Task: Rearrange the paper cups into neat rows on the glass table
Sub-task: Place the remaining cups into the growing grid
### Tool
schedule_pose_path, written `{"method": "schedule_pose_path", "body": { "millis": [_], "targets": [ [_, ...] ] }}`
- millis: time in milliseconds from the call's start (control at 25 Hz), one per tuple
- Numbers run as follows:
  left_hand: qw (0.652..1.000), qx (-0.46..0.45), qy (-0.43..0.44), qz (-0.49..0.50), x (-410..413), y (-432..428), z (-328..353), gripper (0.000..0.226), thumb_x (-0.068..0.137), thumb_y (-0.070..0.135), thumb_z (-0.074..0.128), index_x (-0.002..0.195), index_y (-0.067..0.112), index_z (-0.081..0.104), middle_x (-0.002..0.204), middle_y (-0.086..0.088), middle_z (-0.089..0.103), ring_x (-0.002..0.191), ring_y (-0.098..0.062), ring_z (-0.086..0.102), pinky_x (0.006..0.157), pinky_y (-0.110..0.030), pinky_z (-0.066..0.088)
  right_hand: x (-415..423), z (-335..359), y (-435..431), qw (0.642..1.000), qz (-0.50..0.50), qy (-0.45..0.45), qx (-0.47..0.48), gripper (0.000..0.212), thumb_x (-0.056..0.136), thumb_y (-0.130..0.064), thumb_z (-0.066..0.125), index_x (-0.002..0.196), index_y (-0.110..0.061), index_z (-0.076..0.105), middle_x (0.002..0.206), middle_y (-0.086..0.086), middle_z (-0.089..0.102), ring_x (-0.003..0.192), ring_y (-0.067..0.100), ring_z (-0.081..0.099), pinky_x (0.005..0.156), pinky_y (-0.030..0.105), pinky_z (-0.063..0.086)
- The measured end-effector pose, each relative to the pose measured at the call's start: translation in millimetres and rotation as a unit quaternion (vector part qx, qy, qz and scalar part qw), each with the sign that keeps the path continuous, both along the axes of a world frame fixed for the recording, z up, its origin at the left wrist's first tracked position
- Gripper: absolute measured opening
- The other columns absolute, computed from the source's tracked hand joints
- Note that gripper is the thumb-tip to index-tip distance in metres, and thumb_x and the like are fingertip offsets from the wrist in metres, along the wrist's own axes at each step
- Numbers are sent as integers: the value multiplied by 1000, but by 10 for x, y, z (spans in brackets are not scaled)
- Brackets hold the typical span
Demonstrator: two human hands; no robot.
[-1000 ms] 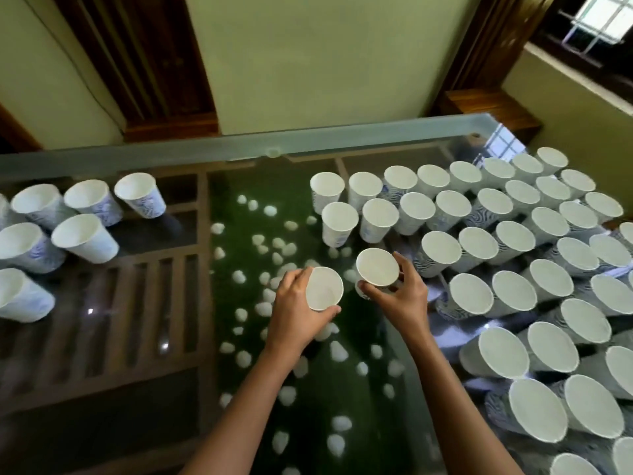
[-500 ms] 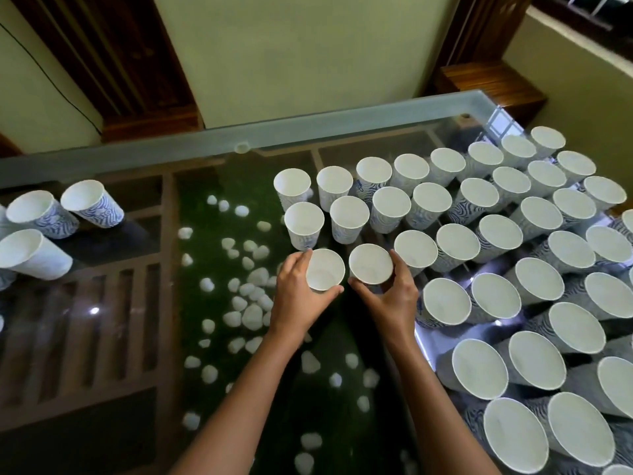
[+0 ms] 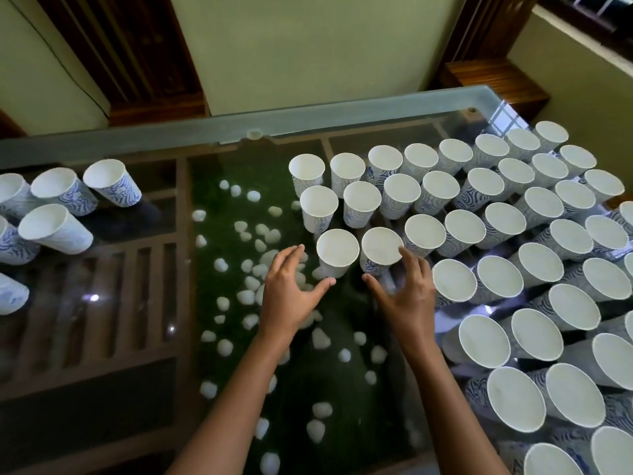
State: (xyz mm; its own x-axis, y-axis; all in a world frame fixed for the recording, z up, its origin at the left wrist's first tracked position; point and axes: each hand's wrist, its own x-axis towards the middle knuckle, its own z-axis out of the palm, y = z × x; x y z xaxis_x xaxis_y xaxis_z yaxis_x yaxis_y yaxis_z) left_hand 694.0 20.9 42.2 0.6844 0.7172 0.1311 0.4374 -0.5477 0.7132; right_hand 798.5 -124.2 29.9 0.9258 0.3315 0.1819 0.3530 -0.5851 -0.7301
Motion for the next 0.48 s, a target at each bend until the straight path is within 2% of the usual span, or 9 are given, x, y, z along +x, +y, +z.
{"method": "schedule_pose_path", "body": {
  "millis": [120, 200, 320, 480],
  "targets": [
    [999, -21, -20, 12, -608, 82, 12, 58, 74, 32, 74, 125, 14, 54, 126, -7, 55, 116, -20, 52, 97, -31, 44, -359, 152, 100, 1000, 11, 3, 24, 63, 71, -30, 78, 125, -8, 52, 118, 12, 54, 108, 22, 53, 94, 37, 47],
    [997, -48, -48, 27, -1080, 174, 31, 50, 74, 22, 75, 119, 9, 59, 119, -10, 60, 107, -23, 58, 91, -42, 50, -643, 211, 236, 997, 67, 19, 44, 57, 71, -27, 78, 120, -8, 56, 110, 6, 59, 100, 17, 57, 88, 34, 51],
    [992, -40, -75, 97, -1939, 360, 47, 42, 72, 11, 76, 111, 3, 63, 108, -11, 63, 95, -22, 63, 83, -44, 54, -1306, 228, 647, 978, 191, 79, 42, 48, 74, -27, 76, 116, -14, 58, 107, -1, 59, 95, 12, 59, 83, 36, 54],
    [978, -4, -78, 193, -3038, 564, 39, 37, 70, 4, 76, 105, -2, 65, 99, -15, 66, 89, -27, 65, 77, -46, 55, -2313, 179, 1303, 949, 307, 73, 23, 44, 73, -21, 78, 111, -8, 61, 100, 4, 61, 90, 16, 60, 78, 40, 55]
  ]
}}
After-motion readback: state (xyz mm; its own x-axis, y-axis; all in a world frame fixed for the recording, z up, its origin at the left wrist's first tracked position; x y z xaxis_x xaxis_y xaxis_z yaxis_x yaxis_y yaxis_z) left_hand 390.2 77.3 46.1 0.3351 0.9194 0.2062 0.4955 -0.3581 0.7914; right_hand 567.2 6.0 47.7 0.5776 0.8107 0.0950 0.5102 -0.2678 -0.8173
